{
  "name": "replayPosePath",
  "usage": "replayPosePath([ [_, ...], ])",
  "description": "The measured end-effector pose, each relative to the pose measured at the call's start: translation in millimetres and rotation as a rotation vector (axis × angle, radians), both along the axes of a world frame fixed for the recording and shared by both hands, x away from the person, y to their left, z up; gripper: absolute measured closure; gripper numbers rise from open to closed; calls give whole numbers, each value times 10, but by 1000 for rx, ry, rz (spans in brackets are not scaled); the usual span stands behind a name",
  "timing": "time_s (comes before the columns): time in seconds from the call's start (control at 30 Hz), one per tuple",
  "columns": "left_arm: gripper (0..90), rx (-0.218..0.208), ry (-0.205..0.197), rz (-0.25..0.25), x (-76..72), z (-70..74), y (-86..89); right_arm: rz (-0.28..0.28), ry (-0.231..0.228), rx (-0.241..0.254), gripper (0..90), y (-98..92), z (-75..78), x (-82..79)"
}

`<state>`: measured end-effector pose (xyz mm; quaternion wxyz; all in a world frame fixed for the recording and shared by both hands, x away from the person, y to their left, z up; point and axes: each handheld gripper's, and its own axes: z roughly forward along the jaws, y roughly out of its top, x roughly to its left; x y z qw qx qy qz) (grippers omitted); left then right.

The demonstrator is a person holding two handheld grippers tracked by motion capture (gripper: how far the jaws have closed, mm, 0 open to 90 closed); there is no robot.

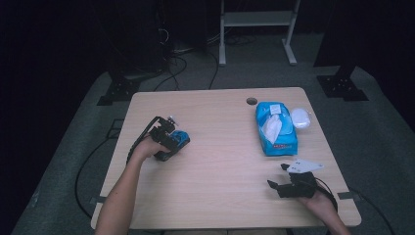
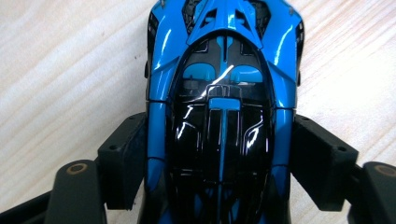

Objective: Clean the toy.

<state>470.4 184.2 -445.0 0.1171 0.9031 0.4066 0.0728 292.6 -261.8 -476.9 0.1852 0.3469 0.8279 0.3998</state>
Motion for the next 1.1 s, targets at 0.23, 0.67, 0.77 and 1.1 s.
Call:
replayPosePath([
  [0.23,256,-27,-12,2,-1,5,26,-3,0,4,181,-18,4,-8],
  [0.67,280,-82,-69,-1,-23,49,116,-6,1,1,181,-15,-3,-6],
  [0.77,280,-117,-93,11,-31,104,172,-6,1,1,181,-14,-3,-5],
  [1.1,279,-164,-164,-50,-145,323,86,-10,-3,1,181,-17,4,-2],
])
